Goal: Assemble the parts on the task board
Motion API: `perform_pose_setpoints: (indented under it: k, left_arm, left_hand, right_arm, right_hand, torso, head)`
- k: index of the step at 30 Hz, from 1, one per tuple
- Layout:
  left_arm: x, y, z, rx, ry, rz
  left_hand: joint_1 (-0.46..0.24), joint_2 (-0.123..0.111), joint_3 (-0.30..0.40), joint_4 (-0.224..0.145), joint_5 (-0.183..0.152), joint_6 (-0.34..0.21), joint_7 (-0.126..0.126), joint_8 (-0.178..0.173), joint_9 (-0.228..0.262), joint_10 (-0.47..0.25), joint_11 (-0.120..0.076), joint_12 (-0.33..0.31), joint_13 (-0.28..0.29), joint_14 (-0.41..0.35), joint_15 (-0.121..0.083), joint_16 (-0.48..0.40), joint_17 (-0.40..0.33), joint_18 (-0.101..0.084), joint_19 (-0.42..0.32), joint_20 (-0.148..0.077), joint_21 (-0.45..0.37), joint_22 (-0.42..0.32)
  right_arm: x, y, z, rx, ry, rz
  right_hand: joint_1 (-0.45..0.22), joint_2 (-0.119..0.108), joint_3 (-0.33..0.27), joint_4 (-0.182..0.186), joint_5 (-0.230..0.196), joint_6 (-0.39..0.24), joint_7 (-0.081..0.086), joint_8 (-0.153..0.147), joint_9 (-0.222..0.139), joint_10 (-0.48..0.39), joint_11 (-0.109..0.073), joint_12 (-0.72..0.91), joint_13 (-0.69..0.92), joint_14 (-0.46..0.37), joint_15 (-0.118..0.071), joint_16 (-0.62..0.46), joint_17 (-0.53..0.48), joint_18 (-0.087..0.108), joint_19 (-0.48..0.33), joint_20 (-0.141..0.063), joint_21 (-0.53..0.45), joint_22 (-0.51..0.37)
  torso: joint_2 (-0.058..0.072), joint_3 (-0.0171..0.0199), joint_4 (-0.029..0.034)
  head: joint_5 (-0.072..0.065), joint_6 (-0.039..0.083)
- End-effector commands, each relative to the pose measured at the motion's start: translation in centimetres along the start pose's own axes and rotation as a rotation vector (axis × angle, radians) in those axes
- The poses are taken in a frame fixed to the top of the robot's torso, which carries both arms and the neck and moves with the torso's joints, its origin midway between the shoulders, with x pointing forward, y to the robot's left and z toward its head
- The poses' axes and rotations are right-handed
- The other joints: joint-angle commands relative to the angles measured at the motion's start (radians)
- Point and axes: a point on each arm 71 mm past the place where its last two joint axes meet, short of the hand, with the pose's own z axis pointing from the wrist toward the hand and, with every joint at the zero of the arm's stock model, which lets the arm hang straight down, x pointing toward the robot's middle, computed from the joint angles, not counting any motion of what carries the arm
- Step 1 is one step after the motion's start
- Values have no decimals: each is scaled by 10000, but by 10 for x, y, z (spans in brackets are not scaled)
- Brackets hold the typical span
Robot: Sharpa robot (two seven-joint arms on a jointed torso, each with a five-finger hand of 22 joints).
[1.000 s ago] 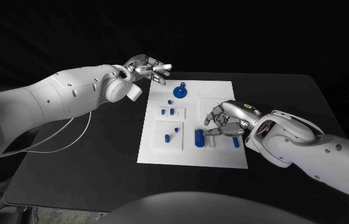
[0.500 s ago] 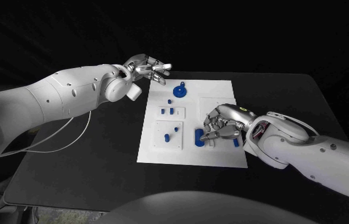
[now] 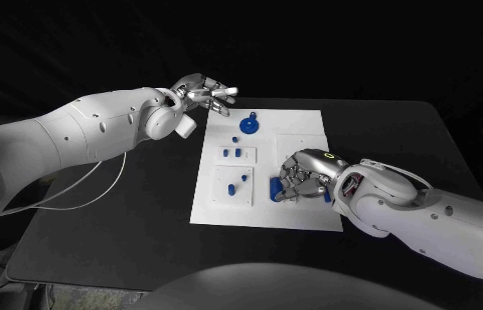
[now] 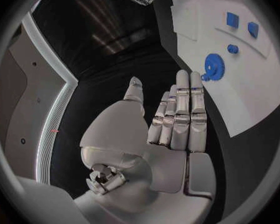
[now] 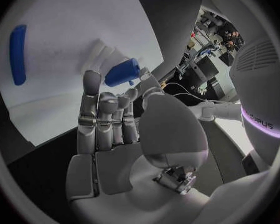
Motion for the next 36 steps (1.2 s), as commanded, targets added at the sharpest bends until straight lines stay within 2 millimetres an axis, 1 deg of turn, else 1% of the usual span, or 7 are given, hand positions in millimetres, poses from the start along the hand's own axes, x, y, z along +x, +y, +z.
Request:
perform_pose_setpoints:
  k: [1,6,7,11,14,24,36]
  left_arm:
    - [2,-1,0,66,175,-33]
    - [2,-1,0,63,182,-34]
    - [2,-1,0,62,183,-35]
    - [2,-1,0,59,184,-34]
    - [2,-1,0,52,185,-33]
    - [2,0,0,29,217,-37]
    - [3,0,0,15,252,-32]
  left_hand:
    - [20,108,4,-35,-20,-15,-21,33,15,-64,-28,3,9,-62,-8,-16,4,-81,39,12,46,-10]
    - [-7,146,-14,-58,-20,-16,-20,33,14,-67,-28,3,9,-63,-8,-14,18,-79,38,15,47,-12]
    - [-7,146,-14,-58,-20,-16,-20,33,14,-67,-28,3,9,-63,-8,-14,18,-79,38,15,47,-12]
    - [-7,146,-14,-58,-20,-16,-20,33,14,-67,-28,3,9,-63,-8,-14,18,-79,38,15,47,-12]
    - [7,156,-10,-73,-20,-15,-21,34,15,-69,-27,3,9,-68,-7,-16,23,-77,37,16,47,-13]
    - [7,156,-10,-73,-20,-15,-21,34,15,-69,-27,3,9,-68,-7,-16,23,-77,37,16,47,-13]
    - [7,156,-10,-73,-20,-15,-21,34,15,-69,-27,3,9,-68,-7,-16,23,-77,37,16,47,-13]
  right_arm:
    - [1,0,1,131,-1,-610]
    - [2,-3,2,354,-249,-796]
    - [2,-4,2,394,-305,-855]
    - [2,-6,3,505,-441,-931]
    - [2,-7,4,584,-538,-947]
    - [6,-7,5,601,-106,-824]
    - [16,-8,5,690,832,-826]
  right_hand:
    - [31,60,75,-77,1,-33,-25,95,291,111,-16,49,38,113,-37,67,48,-191,284,-71,-60,42]
    - [87,130,747,-292,-275,-23,-45,156,289,220,-46,46,95,211,-69,59,114,-197,329,-104,-48,134]
    - [10,21,1239,-382,-404,-12,-48,143,289,251,-47,39,113,238,-76,44,136,-200,334,-109,-49,157]
    - [-71,-4,1809,-496,-734,18,-64,134,288,308,-67,27,151,297,-90,35,198,-209,356,-125,-31,207]
    - [-260,-241,2605,-524,-1081,48,-74,145,289,362,-78,29,191,337,-99,16,238,-221,360,-136,31,239]
    - [-335,-247,2608,-534,-1159,52,-74,140,289,360,-77,2,186,351,-99,-15,248,-239,364,-137,131,264]
    - [-293,-306,1945,-362,-1216,-21,-40,135,289,213,-35,-85,161,283,-60,-157,242,-227,322,-102,-77,274]
  torso:
    - [-6,-1,-7]
    - [-7,-1,-11]
    - [-7,-1,-11]
    - [1,8,0]
    - [3,11,-1]
    - [-3,-1,-8]
    - [-11,-9,-10]
  head:
    - [-4,-7]
    - [-10,-6]
    - [-10,-6]
    - [-14,-23]
    - [-13,-21]
    - [11,-45]
    - [2,-45]
